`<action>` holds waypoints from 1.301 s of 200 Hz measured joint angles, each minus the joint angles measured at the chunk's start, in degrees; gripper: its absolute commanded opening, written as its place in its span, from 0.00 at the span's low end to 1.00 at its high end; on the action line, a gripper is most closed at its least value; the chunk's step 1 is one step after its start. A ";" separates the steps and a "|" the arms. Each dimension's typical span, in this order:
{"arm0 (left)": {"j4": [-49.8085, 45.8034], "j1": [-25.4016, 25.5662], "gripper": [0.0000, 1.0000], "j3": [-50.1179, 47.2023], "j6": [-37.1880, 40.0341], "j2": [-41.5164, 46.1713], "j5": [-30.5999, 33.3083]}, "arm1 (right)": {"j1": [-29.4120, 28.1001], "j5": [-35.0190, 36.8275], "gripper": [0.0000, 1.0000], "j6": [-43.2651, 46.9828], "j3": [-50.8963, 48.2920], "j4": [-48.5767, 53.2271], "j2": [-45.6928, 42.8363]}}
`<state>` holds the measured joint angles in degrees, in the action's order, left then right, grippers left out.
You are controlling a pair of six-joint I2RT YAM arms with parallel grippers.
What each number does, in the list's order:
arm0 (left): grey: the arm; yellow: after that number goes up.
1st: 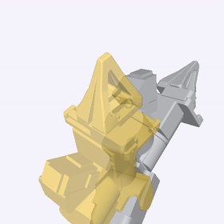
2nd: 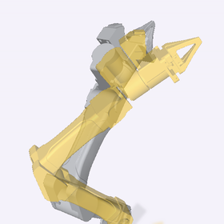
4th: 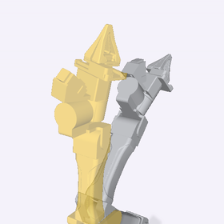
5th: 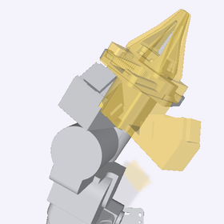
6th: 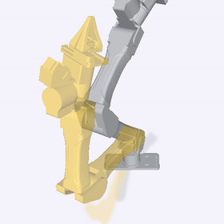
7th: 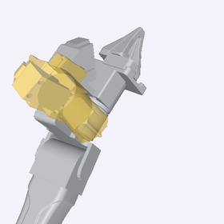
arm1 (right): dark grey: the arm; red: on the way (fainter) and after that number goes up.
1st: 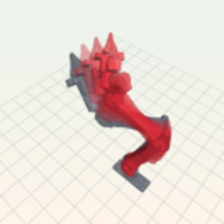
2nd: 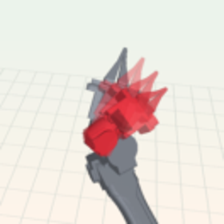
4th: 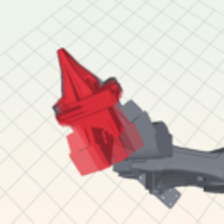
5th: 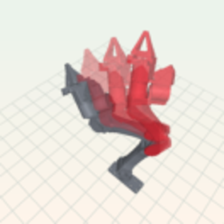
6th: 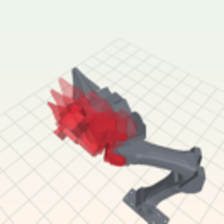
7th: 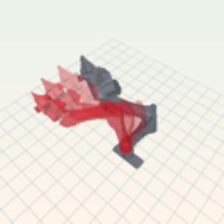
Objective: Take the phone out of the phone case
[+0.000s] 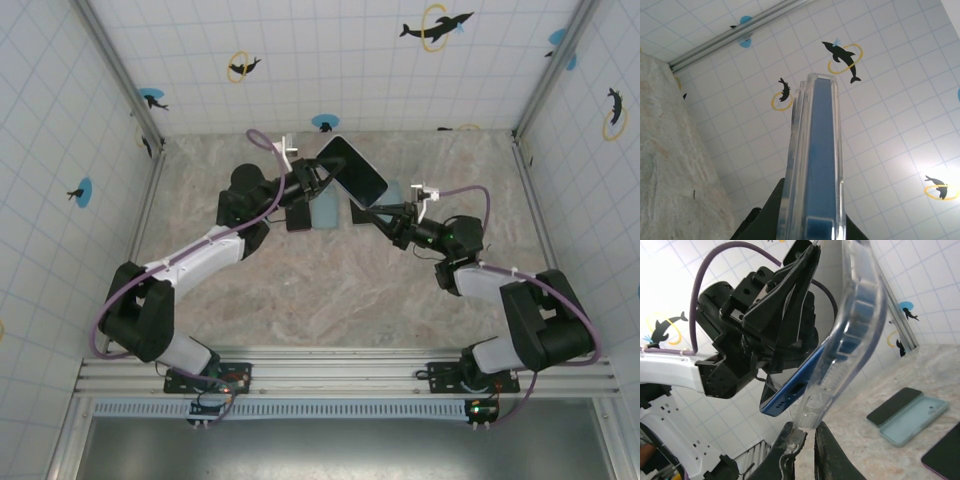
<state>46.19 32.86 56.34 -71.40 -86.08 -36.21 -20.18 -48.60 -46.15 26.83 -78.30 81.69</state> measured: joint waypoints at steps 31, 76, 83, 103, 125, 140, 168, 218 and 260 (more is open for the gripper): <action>0.31 2.84 0.00 0.81 -3.82 0.31 -3.96 | 1.07 3.26 0.07 0.59 0.09 7.06 1.31; -1.44 5.68 0.00 2.82 -3.39 1.01 -8.76 | 2.60 4.83 0.15 -2.99 -0.11 8.17 1.90; -3.17 5.31 0.00 3.08 -1.95 1.22 -8.72 | 2.75 4.81 0.20 -3.56 -0.28 7.72 1.66; -6.93 3.72 0.00 3.10 1.51 1.88 -8.70 | 4.02 4.13 0.36 -3.69 -0.87 7.98 -0.24; -14.64 2.01 0.00 4.70 9.70 2.10 -8.83 | 6.34 1.92 0.46 -2.86 -0.92 8.68 -3.39; -21.94 0.94 0.00 7.10 17.31 2.10 -9.11 | 7.93 -0.83 0.48 2.54 -0.48 14.43 -6.69; -34.77 -1.11 0.00 12.66 33.46 2.21 -11.39 | 9.29 -8.00 0.50 20.83 5.40 36.61 -10.54; -52.63 -2.93 0.00 17.44 59.01 3.08 -16.90 | 7.89 -16.00 0.53 49.59 13.18 65.92 -11.26; -59.82 -2.93 0.00 17.75 69.31 3.13 -20.81 | 2.19 -14.80 0.51 65.72 19.28 79.60 -10.16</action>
<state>-13.63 29.93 74.08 -2.09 -82.96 -57.01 -18.00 -63.40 19.57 46.11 1.30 71.53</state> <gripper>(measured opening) 0.139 0.520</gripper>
